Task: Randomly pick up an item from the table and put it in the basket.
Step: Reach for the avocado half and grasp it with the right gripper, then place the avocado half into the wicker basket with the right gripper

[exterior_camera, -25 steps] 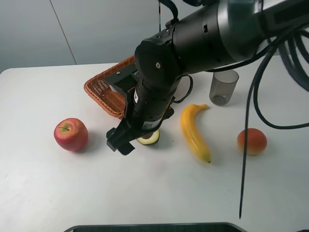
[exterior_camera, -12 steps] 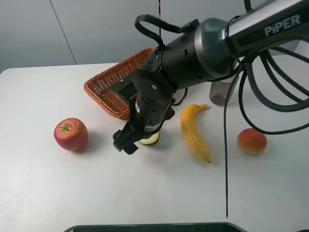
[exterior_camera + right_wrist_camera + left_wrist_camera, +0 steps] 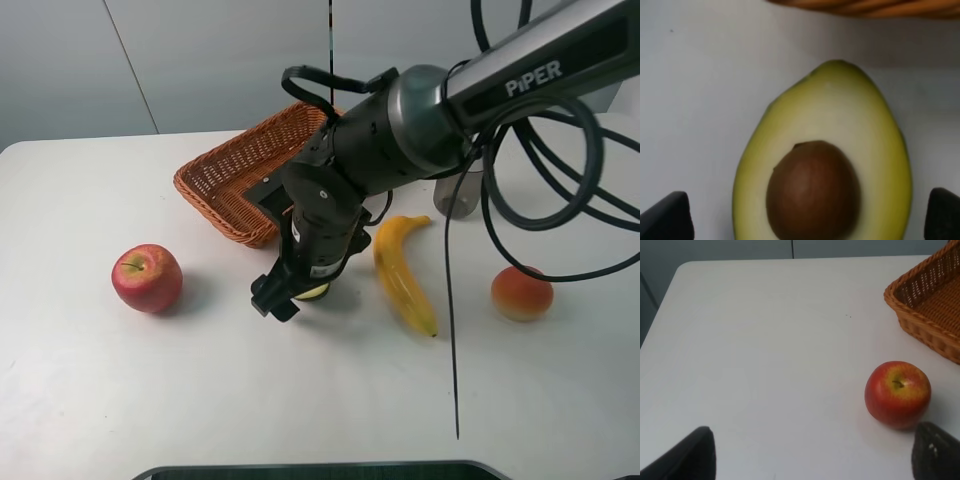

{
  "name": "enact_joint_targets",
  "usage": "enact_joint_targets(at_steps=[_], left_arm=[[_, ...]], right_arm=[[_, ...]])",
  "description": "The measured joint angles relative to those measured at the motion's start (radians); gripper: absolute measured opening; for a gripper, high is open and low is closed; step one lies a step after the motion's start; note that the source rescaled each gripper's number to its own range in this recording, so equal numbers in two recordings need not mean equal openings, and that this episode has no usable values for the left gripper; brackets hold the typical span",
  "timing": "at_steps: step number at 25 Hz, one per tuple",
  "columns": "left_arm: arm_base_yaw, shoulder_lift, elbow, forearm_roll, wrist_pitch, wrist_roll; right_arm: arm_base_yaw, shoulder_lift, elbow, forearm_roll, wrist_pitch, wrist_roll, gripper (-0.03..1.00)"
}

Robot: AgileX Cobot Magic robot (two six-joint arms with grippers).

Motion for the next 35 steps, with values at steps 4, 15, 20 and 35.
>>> enact_joint_targets(at_steps=[4,15,20,35], left_arm=[[0.000,0.000,0.000,0.000,0.000,0.000],[0.000,0.000,0.000,0.000,0.000,0.002],[0.000,0.000,0.000,0.000,0.000,0.002],[0.000,0.000,0.000,0.000,0.000,0.002]], right_arm=[[0.000,0.019,0.000,-0.014,-0.016,0.000,1.00],[0.000,0.022,-0.002,-0.018,-0.055,0.004,0.01],[0.000,0.022,-0.002,-0.018,-0.053,0.008,0.01],[0.000,0.004,-0.005,-0.018,0.047,0.022,0.01]])
